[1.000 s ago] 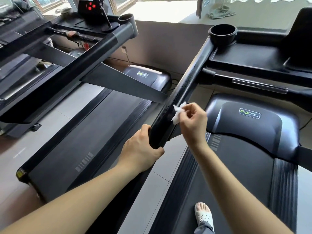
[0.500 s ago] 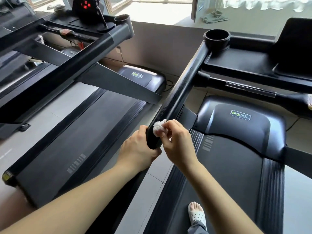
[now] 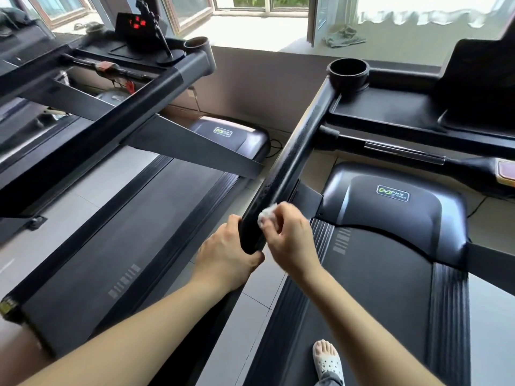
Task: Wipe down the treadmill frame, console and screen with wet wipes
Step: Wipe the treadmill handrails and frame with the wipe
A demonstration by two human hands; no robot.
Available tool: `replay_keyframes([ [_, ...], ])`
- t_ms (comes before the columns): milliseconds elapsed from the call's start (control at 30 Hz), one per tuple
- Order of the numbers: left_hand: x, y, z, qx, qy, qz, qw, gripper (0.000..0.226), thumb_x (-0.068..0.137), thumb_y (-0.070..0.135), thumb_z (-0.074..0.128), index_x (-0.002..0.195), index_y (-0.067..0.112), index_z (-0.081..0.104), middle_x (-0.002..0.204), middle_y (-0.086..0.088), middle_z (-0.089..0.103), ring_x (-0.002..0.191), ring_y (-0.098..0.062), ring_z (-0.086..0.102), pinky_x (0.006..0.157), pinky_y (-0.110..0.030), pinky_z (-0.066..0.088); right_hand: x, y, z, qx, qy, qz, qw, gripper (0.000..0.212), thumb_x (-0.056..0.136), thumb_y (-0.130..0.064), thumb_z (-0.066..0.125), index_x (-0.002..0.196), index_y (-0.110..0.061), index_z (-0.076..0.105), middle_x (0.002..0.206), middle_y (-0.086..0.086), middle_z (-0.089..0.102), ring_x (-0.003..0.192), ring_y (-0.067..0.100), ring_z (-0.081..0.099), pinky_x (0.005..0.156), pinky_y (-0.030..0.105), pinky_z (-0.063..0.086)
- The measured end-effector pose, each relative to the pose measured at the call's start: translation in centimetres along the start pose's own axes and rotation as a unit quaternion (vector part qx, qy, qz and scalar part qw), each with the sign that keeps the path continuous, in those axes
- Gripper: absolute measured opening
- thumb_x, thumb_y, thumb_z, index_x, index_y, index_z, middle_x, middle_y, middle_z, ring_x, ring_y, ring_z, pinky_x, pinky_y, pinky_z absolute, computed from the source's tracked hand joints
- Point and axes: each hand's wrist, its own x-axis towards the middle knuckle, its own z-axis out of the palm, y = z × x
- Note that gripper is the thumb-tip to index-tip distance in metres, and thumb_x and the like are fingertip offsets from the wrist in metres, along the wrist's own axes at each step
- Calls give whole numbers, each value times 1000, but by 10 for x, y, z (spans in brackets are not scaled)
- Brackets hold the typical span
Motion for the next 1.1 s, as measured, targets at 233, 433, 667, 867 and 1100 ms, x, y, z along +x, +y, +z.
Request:
replay_keyframes([
  [233,0,0,-1,4,-2,-3,1000,49,80,49,71,115,29,42,99,5,59,86,-22,56,72,-33,42,25,-7,5,19,63,72,995,13,96,-20,65,86,-13,59,77,-2,65,72,17,60,67,35,52],
  [433,1,-1,0,9,-5,-9,1000,47,79,49,70,111,30,41,98,6,59,84,-23,54,73,-34,41,25,-6,-1,-4,31,25,999,15,93,-13,66,82,-10,57,71,-2,63,67,20,59,64,34,48],
  [667,2,-1,-1,4,-25,-29,999,51,76,50,66,117,32,41,101,7,59,91,-25,61,82,-40,53,60,-3,-1,-71,41,43,996,17,95,-15,61,83,-17,50,76,6,68,74,30,63,64,33,39],
  [867,0,0,1,7,-17,-29,999,31,91,53,49,107,27,41,101,-1,61,94,-32,62,79,-41,48,-7,-28,2,-80,-93,-78,989,17,99,-17,55,84,-10,52,79,5,60,72,29,56,65,43,47],
  [1100,-1,-2,-1,-4,-45,-37,998,53,74,54,64,117,33,41,101,8,59,94,-24,60,84,-40,52,67,20,-26,-104,-23,58,993,10,91,-7,52,85,-12,58,70,-1,63,69,28,60,63,35,44],
])
